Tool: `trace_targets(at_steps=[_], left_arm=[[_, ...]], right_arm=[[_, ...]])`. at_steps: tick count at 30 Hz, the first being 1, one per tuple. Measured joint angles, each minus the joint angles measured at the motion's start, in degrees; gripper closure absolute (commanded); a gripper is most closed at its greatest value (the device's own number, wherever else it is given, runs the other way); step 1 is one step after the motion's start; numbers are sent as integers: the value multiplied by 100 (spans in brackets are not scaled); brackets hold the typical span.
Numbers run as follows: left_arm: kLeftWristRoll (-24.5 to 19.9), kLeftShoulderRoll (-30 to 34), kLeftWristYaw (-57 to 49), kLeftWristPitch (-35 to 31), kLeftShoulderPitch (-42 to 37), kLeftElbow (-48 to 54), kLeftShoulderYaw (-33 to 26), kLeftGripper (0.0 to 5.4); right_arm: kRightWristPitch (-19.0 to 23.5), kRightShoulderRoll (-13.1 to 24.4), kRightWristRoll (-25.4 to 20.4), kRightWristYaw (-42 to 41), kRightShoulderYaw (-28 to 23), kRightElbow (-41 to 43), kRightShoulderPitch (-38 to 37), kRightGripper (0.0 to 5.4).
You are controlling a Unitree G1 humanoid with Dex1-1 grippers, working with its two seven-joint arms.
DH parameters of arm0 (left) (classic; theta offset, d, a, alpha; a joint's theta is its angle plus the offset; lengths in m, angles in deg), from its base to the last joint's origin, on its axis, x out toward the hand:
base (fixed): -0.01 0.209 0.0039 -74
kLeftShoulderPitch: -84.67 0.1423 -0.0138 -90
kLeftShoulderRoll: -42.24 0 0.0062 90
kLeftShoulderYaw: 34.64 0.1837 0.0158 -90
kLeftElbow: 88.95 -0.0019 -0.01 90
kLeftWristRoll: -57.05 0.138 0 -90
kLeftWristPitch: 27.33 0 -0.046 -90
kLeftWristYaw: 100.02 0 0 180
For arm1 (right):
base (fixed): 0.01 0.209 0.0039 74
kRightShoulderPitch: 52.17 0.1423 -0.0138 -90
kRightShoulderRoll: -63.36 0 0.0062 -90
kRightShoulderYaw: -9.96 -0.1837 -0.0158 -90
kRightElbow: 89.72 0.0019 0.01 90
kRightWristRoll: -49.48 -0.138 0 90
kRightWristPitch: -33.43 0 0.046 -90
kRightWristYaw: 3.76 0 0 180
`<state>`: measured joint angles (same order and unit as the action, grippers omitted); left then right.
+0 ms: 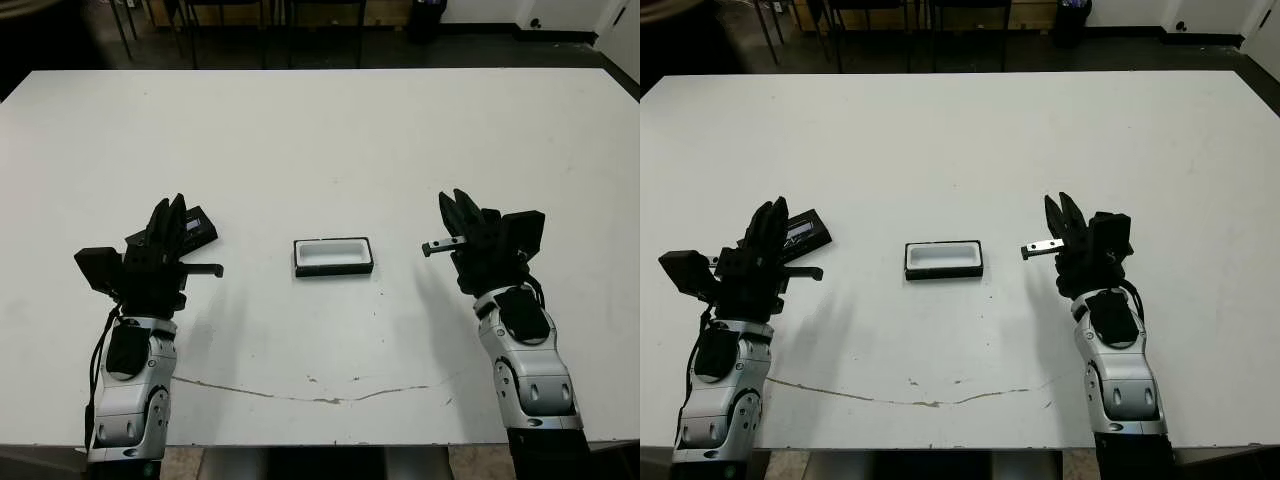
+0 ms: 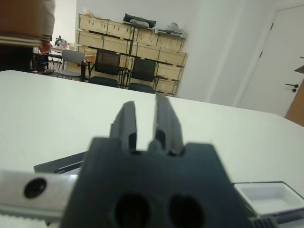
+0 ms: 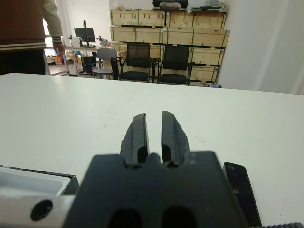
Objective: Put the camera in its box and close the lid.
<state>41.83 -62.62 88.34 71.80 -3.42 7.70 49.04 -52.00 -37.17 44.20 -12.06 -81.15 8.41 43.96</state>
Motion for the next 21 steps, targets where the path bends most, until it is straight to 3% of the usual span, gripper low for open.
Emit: trace_targets(at_steps=[13,17,21], left_arm=[[-29,0,-8,-140,39,124,-1,537],[-32,0,7,-138,38,124,-3,539],[-27,0,28,-83,34,80,-3,540]], right_arm=[[9,-3,108,58,27,41,-29,540],[68,-241,522,699,34,284,-85,531],[71,-498,1076,1411,74,363,-60,465]])
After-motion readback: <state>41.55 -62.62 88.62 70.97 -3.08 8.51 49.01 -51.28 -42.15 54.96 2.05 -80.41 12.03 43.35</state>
